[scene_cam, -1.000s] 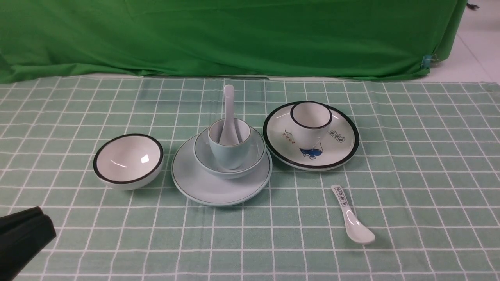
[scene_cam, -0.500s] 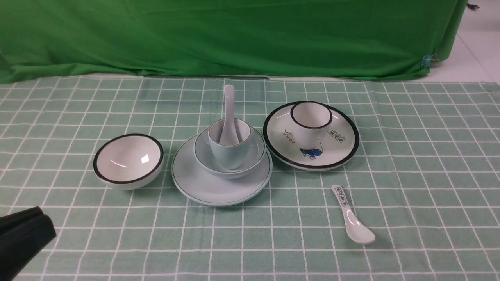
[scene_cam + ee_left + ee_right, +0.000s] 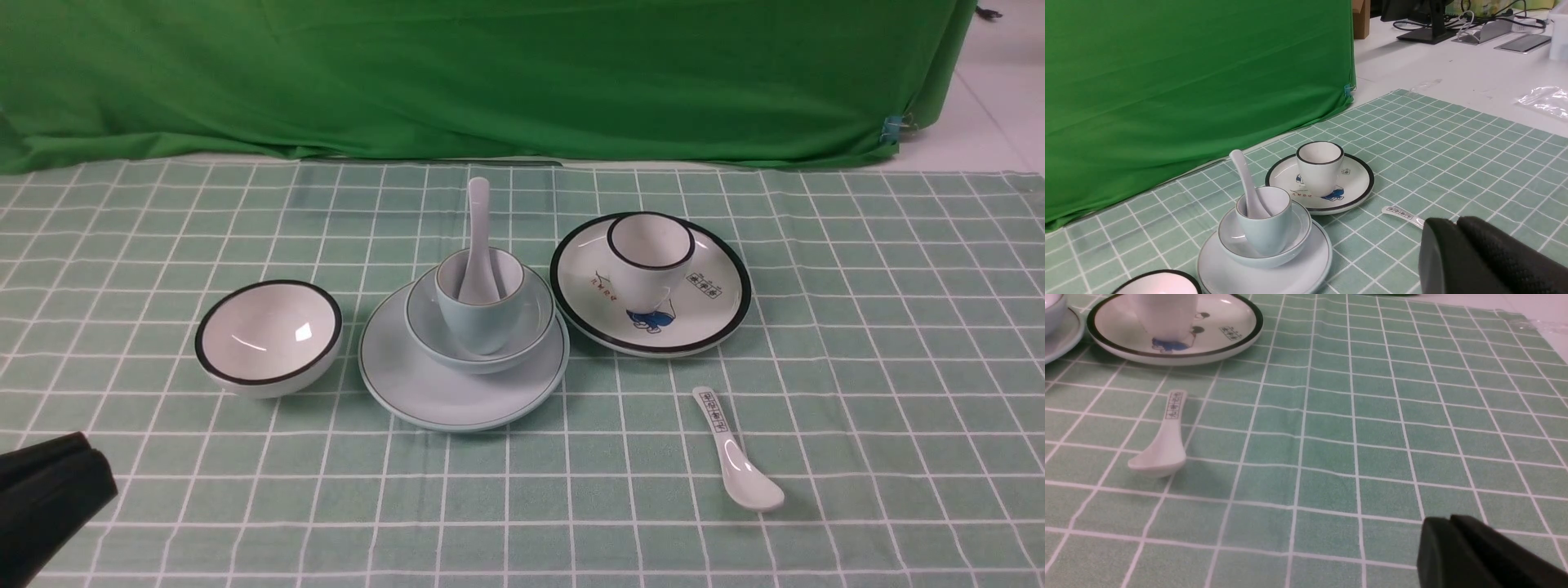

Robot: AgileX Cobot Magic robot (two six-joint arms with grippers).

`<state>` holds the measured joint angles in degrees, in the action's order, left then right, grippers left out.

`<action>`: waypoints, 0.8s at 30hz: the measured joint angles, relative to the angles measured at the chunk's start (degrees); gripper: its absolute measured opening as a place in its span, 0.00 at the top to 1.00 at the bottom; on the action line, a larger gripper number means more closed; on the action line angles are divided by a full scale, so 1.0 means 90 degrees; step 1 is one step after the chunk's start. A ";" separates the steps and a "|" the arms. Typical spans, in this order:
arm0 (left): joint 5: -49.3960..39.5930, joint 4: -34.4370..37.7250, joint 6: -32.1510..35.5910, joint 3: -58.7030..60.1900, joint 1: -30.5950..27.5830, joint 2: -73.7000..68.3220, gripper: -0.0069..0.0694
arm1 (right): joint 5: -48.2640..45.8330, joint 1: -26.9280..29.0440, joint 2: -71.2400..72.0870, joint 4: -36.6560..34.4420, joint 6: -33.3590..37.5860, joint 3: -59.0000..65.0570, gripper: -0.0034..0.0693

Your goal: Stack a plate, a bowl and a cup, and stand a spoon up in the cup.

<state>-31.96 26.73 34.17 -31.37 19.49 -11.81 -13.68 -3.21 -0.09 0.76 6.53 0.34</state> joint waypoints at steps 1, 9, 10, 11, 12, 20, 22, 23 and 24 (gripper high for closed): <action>0.0086 -0.0027 0.0000 0.0014 0.0000 0.0000 0.89 | 0.0000 0.0000 0.0000 0.0000 0.0000 0.0000 0.86; 0.1674 -0.1202 -0.1095 0.0968 -0.0992 0.0334 0.89 | 0.0000 0.0000 0.0000 0.0000 -0.0016 0.0000 0.83; 0.1810 -0.1428 -0.1361 0.1227 -0.1286 0.0476 0.89 | 0.0000 0.0000 0.0000 0.0000 -0.0016 0.0000 0.82; 0.1913 -0.1615 -0.1565 0.1500 -0.1574 0.0634 0.89 | 0.0000 0.0000 0.0000 0.0000 -0.0022 0.0000 0.82; 0.1974 -0.1721 -0.1706 0.1725 -0.1794 0.0807 0.89 | 0.0000 0.0000 0.0000 0.0000 -0.0022 0.0000 0.82; 0.2074 -0.1977 -0.2125 0.3456 -0.2806 0.1306 0.89 | 0.0006 0.0000 0.0000 -0.0001 -0.0022 0.0000 0.78; 0.2085 -0.1984 -0.2308 0.3519 -0.2811 0.1306 0.89 | 0.0000 0.0000 0.0004 -0.0001 -0.0022 0.0000 0.78; 0.2060 -0.1984 -0.2383 0.3526 -0.2811 0.1306 0.89 | 0.0000 0.0000 0.0004 -0.0001 -0.0022 0.0000 0.77; 0.2043 -0.1979 -0.2435 0.3526 -0.2811 0.1306 0.89 | 0.0000 0.0000 0.0004 -0.0007 -0.0022 0.0000 0.77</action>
<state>-13.57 8.92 12.26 0.36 -5.81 -0.06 -13.68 -3.21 -0.06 0.70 6.34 0.34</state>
